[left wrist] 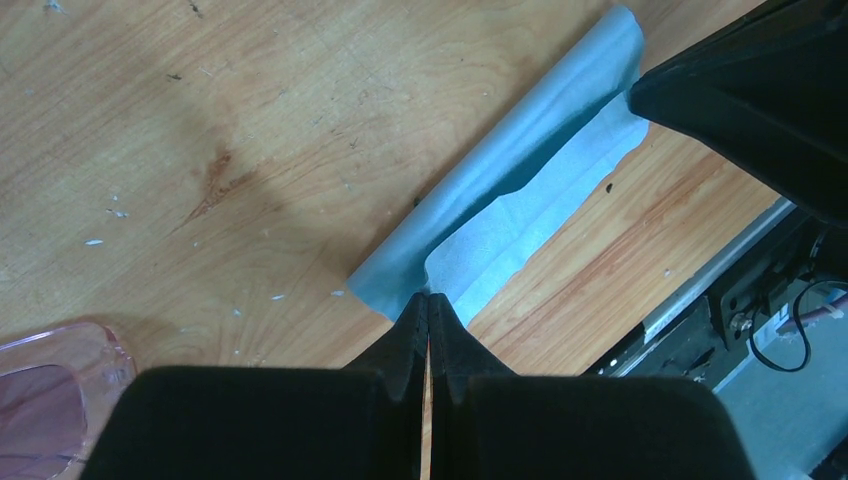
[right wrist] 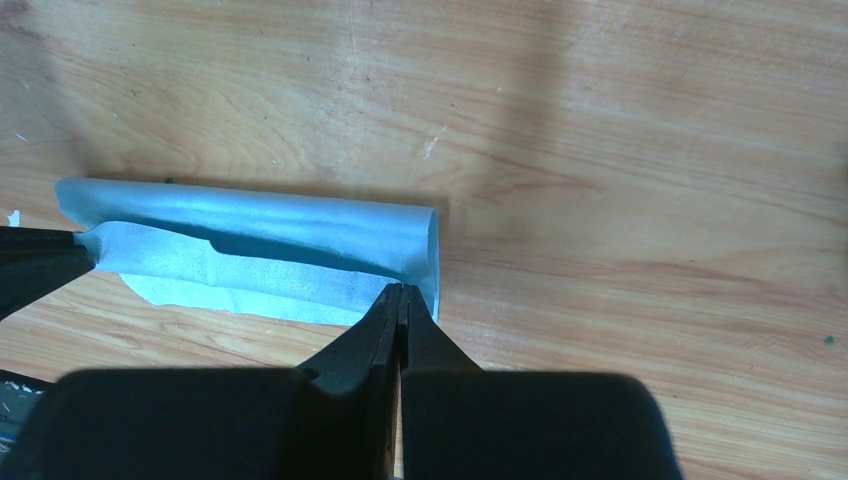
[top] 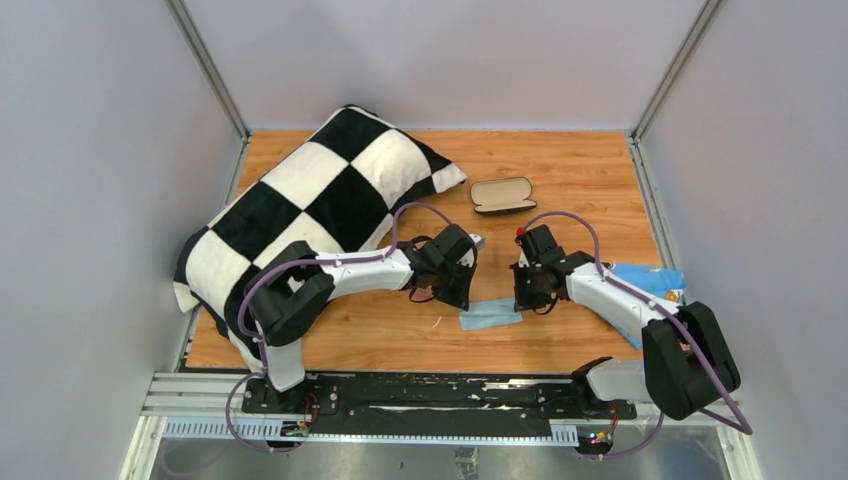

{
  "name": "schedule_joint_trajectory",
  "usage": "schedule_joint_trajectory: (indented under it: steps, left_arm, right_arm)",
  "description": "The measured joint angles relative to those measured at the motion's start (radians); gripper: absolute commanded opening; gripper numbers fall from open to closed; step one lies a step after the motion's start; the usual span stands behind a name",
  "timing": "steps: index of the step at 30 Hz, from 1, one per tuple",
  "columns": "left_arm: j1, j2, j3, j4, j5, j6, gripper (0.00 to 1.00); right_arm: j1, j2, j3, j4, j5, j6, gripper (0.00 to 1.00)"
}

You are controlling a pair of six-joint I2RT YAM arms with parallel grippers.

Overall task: Organize the sunglasses
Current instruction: Fold the glasses cleaning cloth at the center of the board.

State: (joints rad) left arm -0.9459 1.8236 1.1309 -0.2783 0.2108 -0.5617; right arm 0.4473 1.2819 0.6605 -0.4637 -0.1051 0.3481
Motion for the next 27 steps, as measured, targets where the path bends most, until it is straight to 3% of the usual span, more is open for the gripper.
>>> schedule_joint_trajectory:
  steps: [6,10,13,20,27]
  left_arm:
    - [-0.001,0.000,-0.011,0.011,0.008,-0.007,0.00]
    - [-0.001,0.000,-0.018,0.007,0.006,-0.012,0.25]
    - [-0.001,0.000,-0.018,0.005,0.001,-0.021,0.35]
    - [-0.001,-0.018,-0.033,-0.008,-0.015,-0.026,0.36]
    - [-0.001,-0.113,-0.038,-0.014,-0.024,-0.034,0.35]
  right_arm:
    - [0.002,0.003,0.000,0.000,0.000,0.000,0.00]
    - [0.002,0.006,0.000,0.001,-0.001,0.002,0.10]
    - [0.002,0.006,0.000,0.000,-0.002,0.005,0.22]
    - [0.003,-0.028,0.000,-0.012,0.000,0.012,0.28]
    - [0.003,-0.095,0.045,-0.040,-0.002,0.028,0.27]
